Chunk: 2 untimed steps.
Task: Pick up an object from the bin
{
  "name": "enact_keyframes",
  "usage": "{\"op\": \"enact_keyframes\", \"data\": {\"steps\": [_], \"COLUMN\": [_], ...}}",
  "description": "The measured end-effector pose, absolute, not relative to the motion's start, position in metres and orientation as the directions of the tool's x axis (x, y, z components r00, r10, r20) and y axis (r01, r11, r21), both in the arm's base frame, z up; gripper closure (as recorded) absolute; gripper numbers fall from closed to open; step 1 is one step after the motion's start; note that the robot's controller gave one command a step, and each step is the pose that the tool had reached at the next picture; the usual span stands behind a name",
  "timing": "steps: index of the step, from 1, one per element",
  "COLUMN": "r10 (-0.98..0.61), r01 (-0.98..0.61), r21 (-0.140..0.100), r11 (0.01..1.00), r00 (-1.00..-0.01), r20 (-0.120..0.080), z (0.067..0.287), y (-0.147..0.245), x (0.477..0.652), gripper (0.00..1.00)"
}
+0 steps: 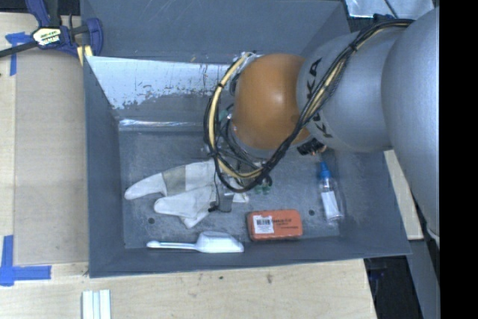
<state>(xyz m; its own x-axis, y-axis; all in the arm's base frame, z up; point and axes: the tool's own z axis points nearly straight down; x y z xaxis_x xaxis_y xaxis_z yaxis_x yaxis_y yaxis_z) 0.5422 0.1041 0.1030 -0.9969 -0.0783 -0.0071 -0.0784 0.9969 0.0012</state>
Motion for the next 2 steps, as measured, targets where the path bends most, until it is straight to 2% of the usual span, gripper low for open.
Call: {"op": "enact_keyframes", "data": {"steps": [1, 2], "r10": [-0.014, -0.013], "r01": [-0.014, -0.013], "r21": [0.003, 0.003], "r11": [1.0, 1.0], "r00": [-1.0, -1.0], "r20": [-0.016, -0.016], "z": [0.079, 0.079], "y": [0.1118, 0.1118], "x": [0.5439, 0.5439], "gripper": [1.0, 1.0]}}
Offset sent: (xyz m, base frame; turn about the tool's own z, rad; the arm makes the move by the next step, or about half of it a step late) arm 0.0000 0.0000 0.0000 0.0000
